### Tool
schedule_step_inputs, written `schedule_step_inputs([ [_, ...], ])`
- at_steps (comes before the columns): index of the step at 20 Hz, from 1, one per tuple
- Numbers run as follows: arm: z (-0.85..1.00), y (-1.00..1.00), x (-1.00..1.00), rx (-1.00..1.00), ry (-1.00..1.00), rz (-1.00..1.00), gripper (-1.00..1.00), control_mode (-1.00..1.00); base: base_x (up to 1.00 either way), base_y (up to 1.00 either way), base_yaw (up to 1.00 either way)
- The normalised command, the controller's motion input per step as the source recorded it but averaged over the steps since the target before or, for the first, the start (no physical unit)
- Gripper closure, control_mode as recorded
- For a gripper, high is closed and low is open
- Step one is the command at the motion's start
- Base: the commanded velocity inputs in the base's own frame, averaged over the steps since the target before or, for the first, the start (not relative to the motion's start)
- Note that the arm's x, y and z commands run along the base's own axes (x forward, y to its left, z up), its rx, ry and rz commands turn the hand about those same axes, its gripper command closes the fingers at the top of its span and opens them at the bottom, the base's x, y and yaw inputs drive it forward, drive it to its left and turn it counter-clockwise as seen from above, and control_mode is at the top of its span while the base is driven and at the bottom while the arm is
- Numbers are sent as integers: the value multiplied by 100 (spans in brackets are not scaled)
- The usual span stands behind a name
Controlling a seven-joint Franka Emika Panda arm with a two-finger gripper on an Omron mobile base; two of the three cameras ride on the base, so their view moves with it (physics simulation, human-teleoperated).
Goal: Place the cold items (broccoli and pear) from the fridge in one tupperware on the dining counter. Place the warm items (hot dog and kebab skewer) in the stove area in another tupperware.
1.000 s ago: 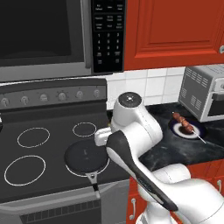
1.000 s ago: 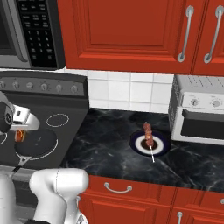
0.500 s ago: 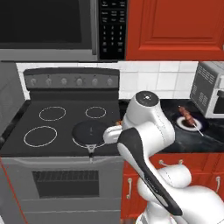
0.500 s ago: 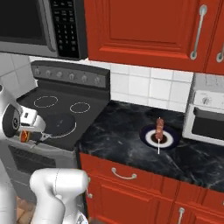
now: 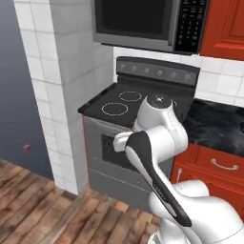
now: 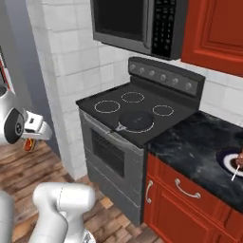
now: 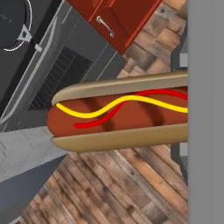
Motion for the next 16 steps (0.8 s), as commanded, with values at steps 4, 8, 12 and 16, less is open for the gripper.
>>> schedule_step_inputs([
  [4, 0, 0, 0, 0, 0, 0, 100, 100, -100, 0, 66],
  [8, 0, 0, 0, 0, 0, 0, 100, 100, -100, -7, 60],
  [12, 0, 0, 0, 0, 0, 0, 100, 100, -100, -22, 55],
  [16, 0, 0, 0, 0, 0, 0, 100, 100, -100, -8, 55],
])
